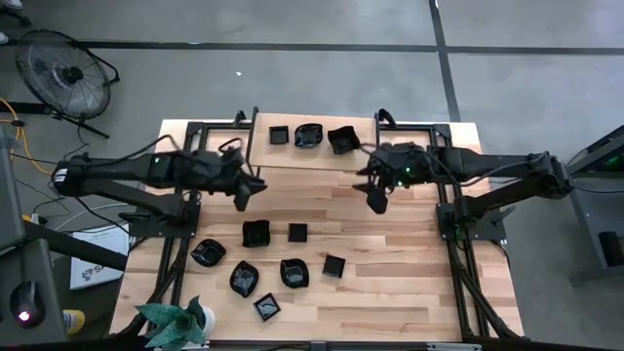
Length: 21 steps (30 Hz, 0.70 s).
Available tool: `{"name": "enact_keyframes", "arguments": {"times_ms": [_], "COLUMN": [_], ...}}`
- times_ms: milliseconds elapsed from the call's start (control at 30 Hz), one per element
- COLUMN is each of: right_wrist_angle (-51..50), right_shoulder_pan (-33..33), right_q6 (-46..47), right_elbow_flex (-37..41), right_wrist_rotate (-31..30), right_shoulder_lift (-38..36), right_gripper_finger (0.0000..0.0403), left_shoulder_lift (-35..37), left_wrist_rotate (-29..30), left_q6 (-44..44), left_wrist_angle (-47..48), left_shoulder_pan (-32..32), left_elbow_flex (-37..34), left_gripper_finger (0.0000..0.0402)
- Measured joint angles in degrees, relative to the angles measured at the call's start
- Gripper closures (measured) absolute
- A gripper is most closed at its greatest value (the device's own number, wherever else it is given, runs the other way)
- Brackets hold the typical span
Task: Pick & Place Mini shaped plates
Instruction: Stack the square-shaped plate on the square-shaped plate
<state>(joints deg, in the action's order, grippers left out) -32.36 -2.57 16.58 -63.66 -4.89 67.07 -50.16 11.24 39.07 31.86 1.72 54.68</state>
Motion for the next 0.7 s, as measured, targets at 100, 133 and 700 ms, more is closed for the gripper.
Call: {"name": "enact_keyframes", "arguments": {"times_ms": [100, 133, 700], "right_wrist_angle": [-1.2, -1.2, -2.2], "right_shoulder_pan": [2.4, 3.3, 18.3], "right_q6": [3.0, 4.6, 30.4], "right_elbow_flex": [1.4, 2.2, 6.5], "right_wrist_rotate": [1.5, 1.7, -4.2], "right_shoulder_lift": [0.2, 0.2, 0.4], "right_gripper_finger": [0.0208, 0.0208, 0.0208], "left_shoulder_lift": [5.2, 6.9, 23.4], "left_wrist_rotate": [0.0, 0.0, 0.9], "left_q6": [0.2, 0.0, -1.2], "left_wrist_angle": [-6.2, -8.0, -27.2], "left_shoulder_pan": [1.2, 1.6, 5.2], "left_elbow_flex": [-5.6, -7.3, -27.0], "left_gripper_finger": [0.0298, 0.0298, 0.0298]}}
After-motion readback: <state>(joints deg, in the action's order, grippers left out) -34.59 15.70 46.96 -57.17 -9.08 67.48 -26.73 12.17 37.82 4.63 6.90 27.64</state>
